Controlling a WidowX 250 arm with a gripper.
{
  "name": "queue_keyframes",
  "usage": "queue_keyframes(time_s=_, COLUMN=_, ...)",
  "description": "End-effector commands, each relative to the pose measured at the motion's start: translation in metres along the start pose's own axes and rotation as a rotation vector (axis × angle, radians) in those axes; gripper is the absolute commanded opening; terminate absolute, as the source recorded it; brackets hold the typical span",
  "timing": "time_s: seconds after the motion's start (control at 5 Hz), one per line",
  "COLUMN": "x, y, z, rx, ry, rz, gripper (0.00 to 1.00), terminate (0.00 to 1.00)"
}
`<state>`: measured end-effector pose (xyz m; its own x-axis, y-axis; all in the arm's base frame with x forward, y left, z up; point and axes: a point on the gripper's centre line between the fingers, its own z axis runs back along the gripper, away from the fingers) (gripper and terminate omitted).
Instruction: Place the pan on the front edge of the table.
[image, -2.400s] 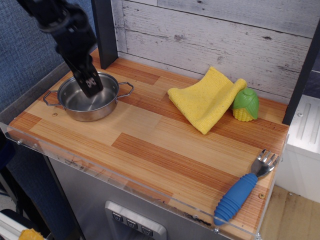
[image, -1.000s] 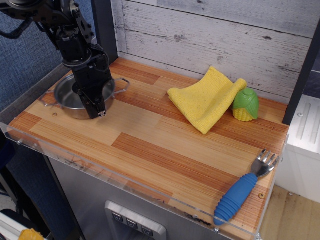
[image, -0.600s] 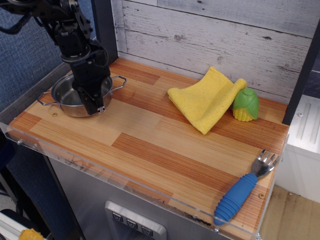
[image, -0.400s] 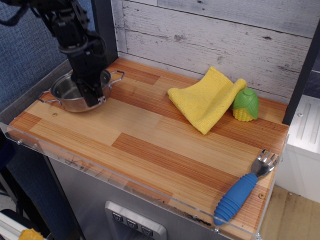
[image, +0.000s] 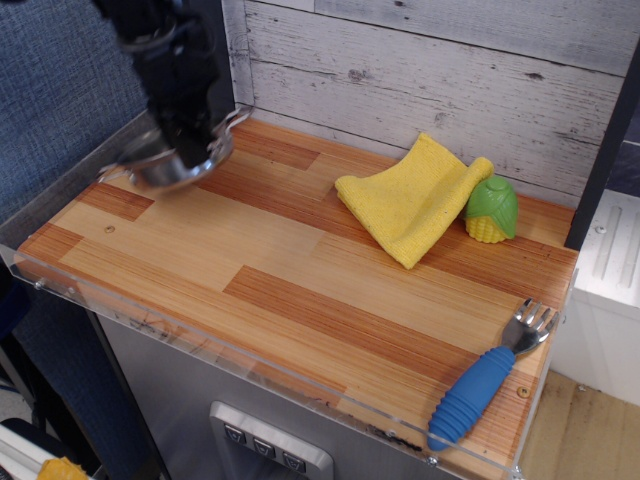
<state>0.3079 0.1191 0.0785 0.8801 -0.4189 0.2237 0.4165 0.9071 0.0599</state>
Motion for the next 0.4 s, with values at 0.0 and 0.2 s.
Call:
queue_keyframes(time_s=0.0, x=0.031, y=-0.021, z=0.056, rx=0.027, ry=-0.125, rz=-0.053, gripper=0.00, terminate=0.00)
queue_keyframes(time_s=0.2, x=0.031, y=-0.043, z=0.071, rx=0.006, ry=-0.155, rz=-0.102, gripper=0.00, terminate=0.00)
